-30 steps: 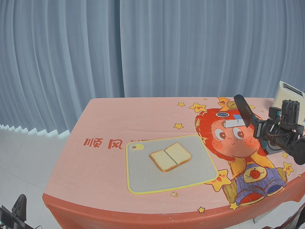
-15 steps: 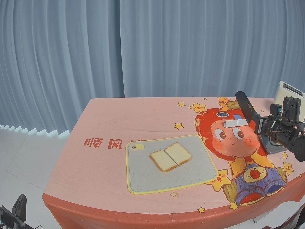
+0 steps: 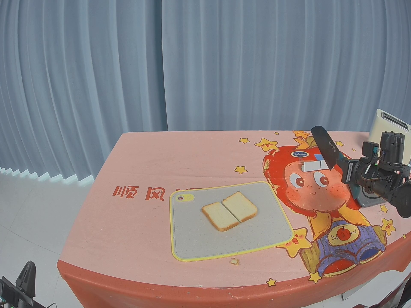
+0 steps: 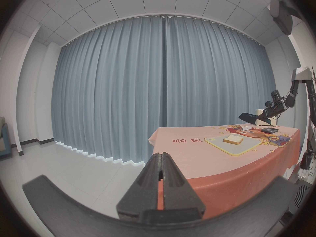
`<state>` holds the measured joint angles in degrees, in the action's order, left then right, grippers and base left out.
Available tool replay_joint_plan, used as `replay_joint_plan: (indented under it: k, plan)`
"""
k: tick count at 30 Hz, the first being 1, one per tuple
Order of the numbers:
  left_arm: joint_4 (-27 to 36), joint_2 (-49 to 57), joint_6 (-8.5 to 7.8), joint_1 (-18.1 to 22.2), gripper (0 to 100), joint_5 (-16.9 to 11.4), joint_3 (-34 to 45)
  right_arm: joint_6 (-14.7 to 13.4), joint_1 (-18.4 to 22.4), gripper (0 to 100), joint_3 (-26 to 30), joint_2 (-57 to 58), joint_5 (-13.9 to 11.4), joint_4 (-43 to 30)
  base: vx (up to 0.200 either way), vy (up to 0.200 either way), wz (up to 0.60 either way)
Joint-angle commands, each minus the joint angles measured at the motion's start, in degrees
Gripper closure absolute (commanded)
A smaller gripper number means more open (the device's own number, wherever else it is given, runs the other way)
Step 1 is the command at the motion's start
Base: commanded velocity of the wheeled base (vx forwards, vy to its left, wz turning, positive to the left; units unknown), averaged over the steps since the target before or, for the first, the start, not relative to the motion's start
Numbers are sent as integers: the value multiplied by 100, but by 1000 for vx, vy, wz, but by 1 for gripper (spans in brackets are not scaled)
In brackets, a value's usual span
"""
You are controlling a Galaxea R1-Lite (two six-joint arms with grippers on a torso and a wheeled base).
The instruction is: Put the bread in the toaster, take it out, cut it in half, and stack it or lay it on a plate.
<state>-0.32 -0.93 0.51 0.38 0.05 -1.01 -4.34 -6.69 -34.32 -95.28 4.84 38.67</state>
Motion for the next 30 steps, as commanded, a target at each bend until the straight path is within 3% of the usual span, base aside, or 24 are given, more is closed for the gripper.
replay_joint_plan:
  k: [1, 11, 30]
  plan:
    - [-3, 93, 2, 6, 100, -5, 101, 12, 45, 100, 21, -52, -1, 0, 0, 0, 0]
    - [-3, 93, 2, 6, 100, 4, 101, 267, 256, 100, 162, -87, 8, 0, 0, 0, 0]
    - [-3, 93, 2, -3, 100, 4, 101, 372, 203, 100, 206, -210, 8, 9, 0, 0, 0]
